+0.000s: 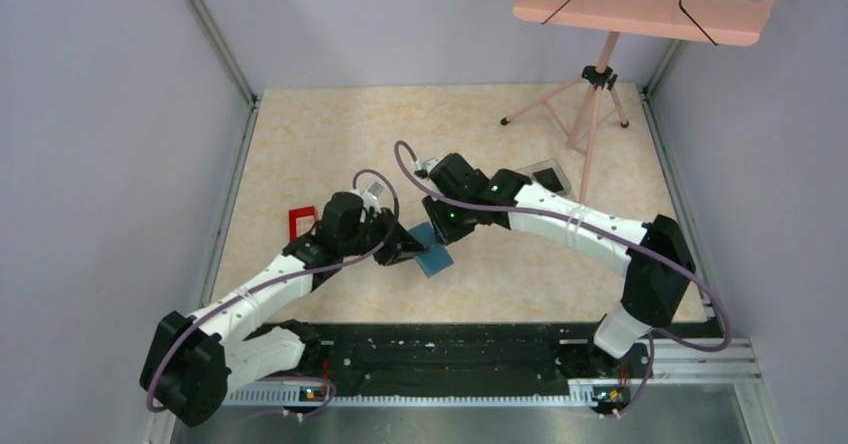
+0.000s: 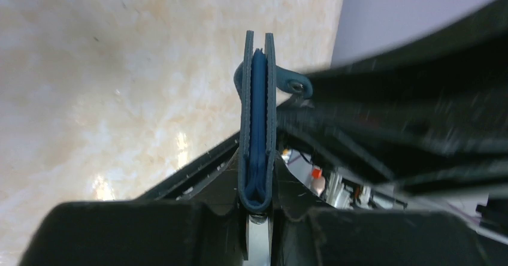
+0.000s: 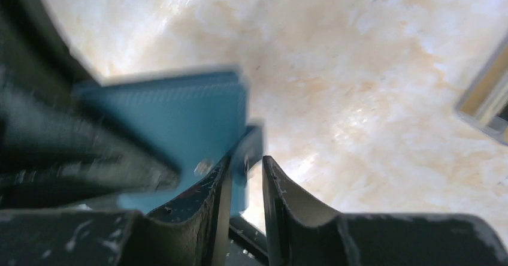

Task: Put the credit cards into the card holder
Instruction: Open the card holder.

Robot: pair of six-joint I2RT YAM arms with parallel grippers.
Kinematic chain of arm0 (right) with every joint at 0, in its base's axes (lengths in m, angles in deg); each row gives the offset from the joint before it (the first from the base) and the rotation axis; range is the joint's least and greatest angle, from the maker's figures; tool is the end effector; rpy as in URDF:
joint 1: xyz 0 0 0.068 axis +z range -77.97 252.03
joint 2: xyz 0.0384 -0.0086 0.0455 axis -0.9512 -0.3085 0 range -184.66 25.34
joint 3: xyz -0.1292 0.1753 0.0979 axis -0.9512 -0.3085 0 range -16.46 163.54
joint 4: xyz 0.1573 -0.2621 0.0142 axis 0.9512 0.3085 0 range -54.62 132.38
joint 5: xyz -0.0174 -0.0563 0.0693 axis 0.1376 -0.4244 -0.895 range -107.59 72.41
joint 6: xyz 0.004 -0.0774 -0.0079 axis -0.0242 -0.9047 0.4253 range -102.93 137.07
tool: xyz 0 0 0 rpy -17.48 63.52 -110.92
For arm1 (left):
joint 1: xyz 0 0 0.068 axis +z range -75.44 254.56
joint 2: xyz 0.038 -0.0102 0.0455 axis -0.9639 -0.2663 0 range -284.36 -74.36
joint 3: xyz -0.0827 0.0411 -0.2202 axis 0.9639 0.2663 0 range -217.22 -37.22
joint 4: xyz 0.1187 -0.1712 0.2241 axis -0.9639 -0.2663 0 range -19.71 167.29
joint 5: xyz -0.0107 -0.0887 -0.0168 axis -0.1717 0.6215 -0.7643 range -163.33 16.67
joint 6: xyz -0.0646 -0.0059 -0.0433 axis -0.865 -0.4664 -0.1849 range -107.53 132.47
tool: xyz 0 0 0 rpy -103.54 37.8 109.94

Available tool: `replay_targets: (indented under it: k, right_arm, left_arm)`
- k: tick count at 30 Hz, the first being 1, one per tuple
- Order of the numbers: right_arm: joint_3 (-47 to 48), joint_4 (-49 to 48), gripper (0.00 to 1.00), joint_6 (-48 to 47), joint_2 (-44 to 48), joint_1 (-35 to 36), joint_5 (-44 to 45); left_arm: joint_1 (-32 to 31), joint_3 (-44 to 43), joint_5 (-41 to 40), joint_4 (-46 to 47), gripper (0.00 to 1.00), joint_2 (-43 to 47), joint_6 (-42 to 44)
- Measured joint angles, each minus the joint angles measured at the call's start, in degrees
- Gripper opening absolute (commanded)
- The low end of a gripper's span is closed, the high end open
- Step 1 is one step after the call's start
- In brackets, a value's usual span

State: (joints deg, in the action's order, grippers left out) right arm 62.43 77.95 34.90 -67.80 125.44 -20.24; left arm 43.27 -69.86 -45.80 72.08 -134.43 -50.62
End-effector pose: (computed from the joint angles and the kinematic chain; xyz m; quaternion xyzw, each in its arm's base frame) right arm 0.2404 0.3289 0.2104 -0.2991 0.9103 0.1842 0.2191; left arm 0.2444 -0.1845 0.1585 -0.1237 0.8508 -0.4838 0.1636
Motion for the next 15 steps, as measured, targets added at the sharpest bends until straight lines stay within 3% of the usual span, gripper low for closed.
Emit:
replay_targets:
  k: [10,15]
  right_arm:
    - [-0.2,-3.4,0.32,0.5,0.0,-8.2,4.5]
    - [-1.7,-4.0,0.56,1.1,1.5,-10.1,0.7]
  left_arm:
    - [-3.0,0.0,7.5,-2.1,0.0,-0.2,0.0]
    - [-3.0,0.0,7.3,-3.2,0.0,-0.2,0.2]
